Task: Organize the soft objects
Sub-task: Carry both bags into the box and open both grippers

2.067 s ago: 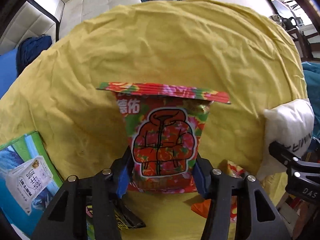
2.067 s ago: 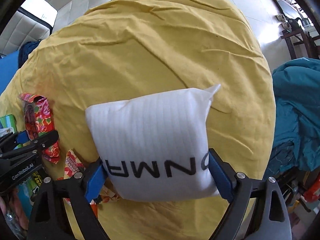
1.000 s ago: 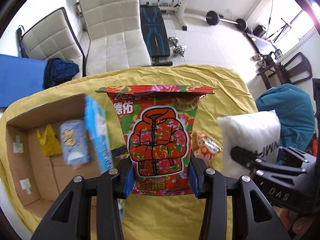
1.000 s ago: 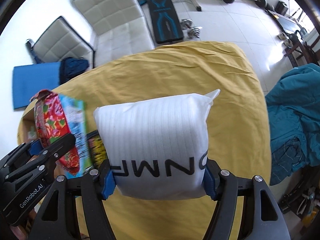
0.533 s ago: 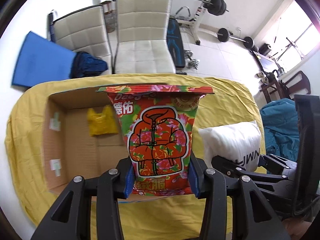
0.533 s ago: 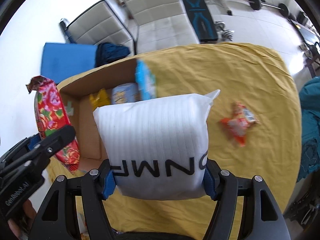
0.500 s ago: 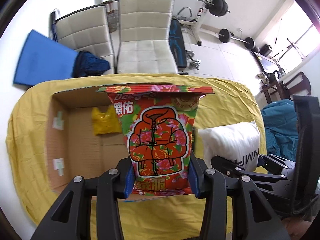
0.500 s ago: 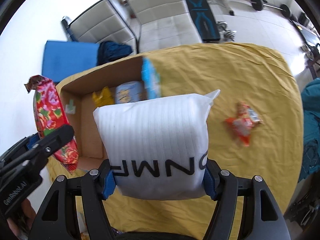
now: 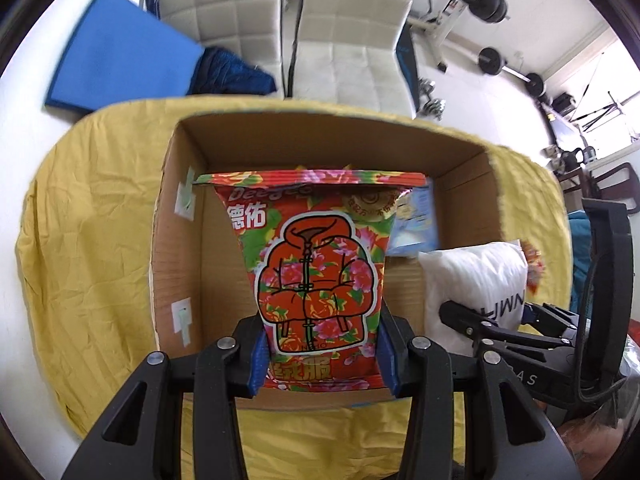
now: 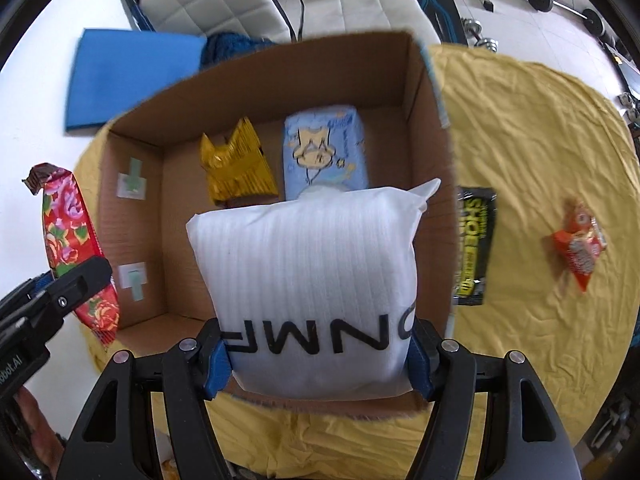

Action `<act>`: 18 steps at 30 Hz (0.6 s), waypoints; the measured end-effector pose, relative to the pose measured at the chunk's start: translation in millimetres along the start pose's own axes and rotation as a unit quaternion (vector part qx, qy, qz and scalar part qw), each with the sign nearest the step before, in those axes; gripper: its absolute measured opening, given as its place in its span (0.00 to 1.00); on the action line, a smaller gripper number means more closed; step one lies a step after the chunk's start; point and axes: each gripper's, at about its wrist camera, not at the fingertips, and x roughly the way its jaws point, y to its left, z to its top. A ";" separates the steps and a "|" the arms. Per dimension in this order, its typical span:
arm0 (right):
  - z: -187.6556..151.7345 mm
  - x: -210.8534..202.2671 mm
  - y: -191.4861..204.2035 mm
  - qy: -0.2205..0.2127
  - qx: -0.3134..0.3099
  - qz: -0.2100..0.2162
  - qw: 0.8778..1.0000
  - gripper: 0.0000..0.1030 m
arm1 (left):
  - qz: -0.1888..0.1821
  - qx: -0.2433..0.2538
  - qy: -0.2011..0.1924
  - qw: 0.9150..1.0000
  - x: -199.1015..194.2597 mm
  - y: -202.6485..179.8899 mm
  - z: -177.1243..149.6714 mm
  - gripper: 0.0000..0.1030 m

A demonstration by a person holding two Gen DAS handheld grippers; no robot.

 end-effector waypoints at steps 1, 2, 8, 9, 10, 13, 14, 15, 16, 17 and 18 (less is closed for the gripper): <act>1.1 7.8 1.2 0.006 0.000 -0.002 1.000 0.69 | 0.002 -0.002 0.010 1.000 9.3 6.8 1.9 0.39; 3.1 14.3 1.3 0.010 0.001 -0.004 1.000 0.69 | 0.003 -0.003 0.018 1.000 16.8 10.9 3.3 0.39; 11.8 56.1 6.5 0.041 -0.002 -0.034 0.999 0.69 | 0.020 -0.006 0.055 0.998 59.2 37.3 18.6 0.39; 13.5 62.3 7.5 0.045 -0.003 -0.040 0.998 0.69 | 0.027 -0.004 0.061 0.998 67.0 40.7 22.6 0.39; 14.9 66.4 9.3 0.048 -0.006 -0.042 0.998 0.69 | 0.032 -0.005 0.064 0.997 74.1 45.7 26.8 0.39; 17.9 83.0 12.4 0.071 -0.007 -0.047 0.996 0.69 | 0.059 -0.006 0.079 0.995 95.6 54.4 39.4 0.40; 18.3 87.3 12.1 0.075 -0.005 -0.049 0.996 0.69 | 0.072 -0.003 0.086 0.994 105.2 56.2 44.5 0.40; 18.5 90.6 11.7 0.079 -0.004 -0.050 0.996 0.69 | 0.076 0.000 0.095 0.993 113.0 56.7 47.5 0.40; 19.1 95.1 11.3 0.084 -0.003 -0.050 0.995 0.69 | 0.079 -0.001 0.104 0.991 120.0 58.0 50.3 0.40; 19.4 97.4 10.7 0.086 -0.003 -0.050 0.995 0.69 | 0.079 -0.003 0.110 0.991 126.6 59.4 53.3 0.40; 20.6 101.8 10.7 0.091 -0.002 -0.052 0.995 0.69 | 0.077 -0.005 0.116 0.990 133.0 60.2 56.1 0.40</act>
